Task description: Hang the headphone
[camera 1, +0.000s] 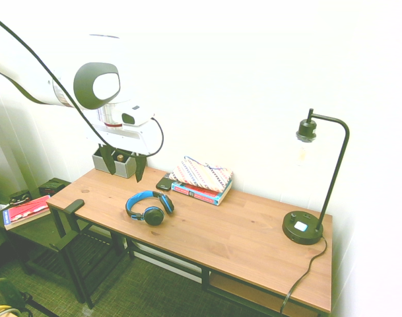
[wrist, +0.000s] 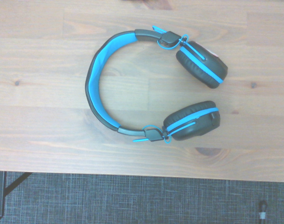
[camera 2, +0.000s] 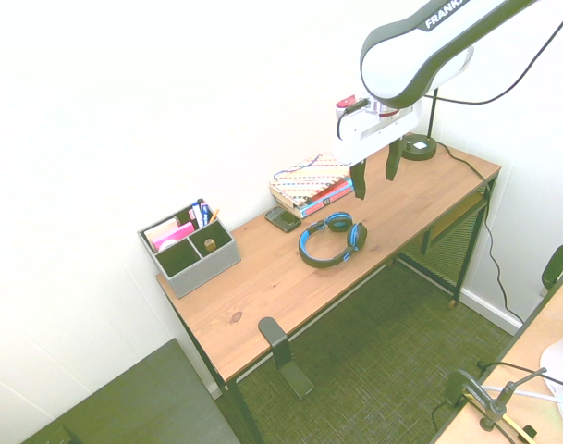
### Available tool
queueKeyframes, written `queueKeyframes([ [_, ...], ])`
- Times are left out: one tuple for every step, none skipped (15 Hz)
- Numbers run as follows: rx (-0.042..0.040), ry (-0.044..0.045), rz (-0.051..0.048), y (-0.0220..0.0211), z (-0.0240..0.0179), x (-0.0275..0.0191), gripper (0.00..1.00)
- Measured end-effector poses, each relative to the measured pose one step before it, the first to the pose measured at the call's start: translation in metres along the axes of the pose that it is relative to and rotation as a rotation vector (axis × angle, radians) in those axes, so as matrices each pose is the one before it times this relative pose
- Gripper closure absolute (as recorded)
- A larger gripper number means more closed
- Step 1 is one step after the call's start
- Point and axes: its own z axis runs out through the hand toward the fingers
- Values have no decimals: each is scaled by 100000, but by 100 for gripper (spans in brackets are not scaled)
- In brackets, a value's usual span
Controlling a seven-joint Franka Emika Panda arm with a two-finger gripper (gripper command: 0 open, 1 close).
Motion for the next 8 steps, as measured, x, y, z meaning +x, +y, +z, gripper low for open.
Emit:
queueKeyframes([
  [-43,-49,138,-8,32,12,0],
  [35,428,69,-17,-26,28,0],
  [822,1115,-255,-142,-89,49,0],
  [1193,1302,-775,-392,-45,-101,0],
  [1040,1204,-1378,-665,186,-388,0],
  [807,943,-1523,-967,495,-709,0],
  [311,831,-1473,-1222,819,-969,0],
  [-75,748,-1237,-1165,958,-1008,0],
])
